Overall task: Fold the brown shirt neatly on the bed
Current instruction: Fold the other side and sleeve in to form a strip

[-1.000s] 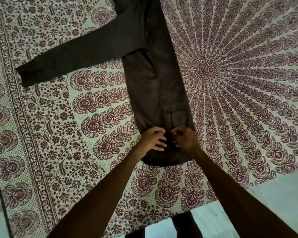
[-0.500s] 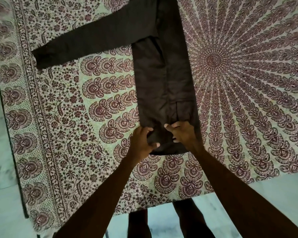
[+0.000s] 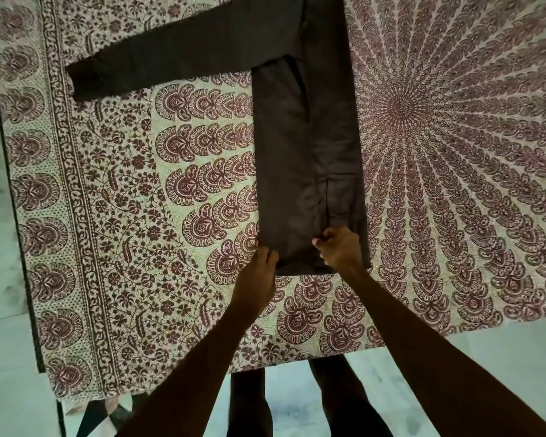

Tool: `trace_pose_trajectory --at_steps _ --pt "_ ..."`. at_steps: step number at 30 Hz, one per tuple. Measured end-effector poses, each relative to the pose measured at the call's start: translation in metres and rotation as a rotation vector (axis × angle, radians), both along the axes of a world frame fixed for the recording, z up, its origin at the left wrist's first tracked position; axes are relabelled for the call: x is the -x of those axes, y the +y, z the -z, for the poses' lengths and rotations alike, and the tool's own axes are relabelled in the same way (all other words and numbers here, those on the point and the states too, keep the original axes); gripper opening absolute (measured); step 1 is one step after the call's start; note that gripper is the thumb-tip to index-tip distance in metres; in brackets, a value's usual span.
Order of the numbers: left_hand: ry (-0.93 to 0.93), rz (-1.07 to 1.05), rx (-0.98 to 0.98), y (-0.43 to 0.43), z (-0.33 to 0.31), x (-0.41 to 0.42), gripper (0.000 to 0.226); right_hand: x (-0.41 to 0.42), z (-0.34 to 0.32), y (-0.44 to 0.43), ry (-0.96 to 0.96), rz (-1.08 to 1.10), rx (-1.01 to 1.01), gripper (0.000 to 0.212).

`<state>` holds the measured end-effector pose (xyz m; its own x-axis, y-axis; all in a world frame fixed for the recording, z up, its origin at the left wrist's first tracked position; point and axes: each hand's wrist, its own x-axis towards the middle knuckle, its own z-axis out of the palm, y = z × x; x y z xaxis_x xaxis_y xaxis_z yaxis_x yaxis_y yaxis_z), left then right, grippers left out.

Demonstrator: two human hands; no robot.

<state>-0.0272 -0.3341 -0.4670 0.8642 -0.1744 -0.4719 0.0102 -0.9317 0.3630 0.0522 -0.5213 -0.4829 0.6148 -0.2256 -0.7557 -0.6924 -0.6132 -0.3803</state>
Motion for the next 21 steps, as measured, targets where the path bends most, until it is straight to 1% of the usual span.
trace_pose_trajectory --at_steps 2,5,7,10,12,15,17,20,21 --pt "0.071 -0.025 -0.023 -0.001 0.001 0.004 0.038 0.001 -0.014 0.003 0.016 -0.077 0.06 0.031" --pt "0.099 -0.078 -0.007 0.001 -0.002 0.004 0.025 0.002 -0.024 0.007 0.04 -0.193 0.157 0.042" --pt "0.029 -0.054 -0.038 0.004 -0.002 0.0 0.023 -0.002 -0.031 0.01 0.043 -0.272 0.224 0.049" --pt "-0.071 -0.033 -0.014 0.013 0.001 -0.009 0.028 -0.011 -0.045 0.011 -0.003 -0.34 0.311 0.057" --pt "-0.033 0.009 0.002 0.019 0.001 -0.02 0.03 -0.021 -0.047 0.012 -0.032 -0.378 0.327 0.052" --pt "0.012 0.013 -0.008 0.027 -0.001 -0.049 0.036 -0.042 -0.047 0.019 -0.028 -0.435 0.295 0.034" --pt "-0.07 -0.049 0.028 0.034 -0.004 -0.087 0.034 -0.069 -0.048 0.027 -0.055 -0.417 0.245 0.029" --pt "-0.19 -0.151 0.089 0.051 -0.003 -0.164 0.016 -0.124 -0.048 0.048 -0.112 -0.363 0.192 0.031" --pt "-0.209 -0.18 0.093 0.059 -0.002 -0.192 0.016 -0.146 -0.048 0.057 -0.132 -0.35 0.184 0.032"
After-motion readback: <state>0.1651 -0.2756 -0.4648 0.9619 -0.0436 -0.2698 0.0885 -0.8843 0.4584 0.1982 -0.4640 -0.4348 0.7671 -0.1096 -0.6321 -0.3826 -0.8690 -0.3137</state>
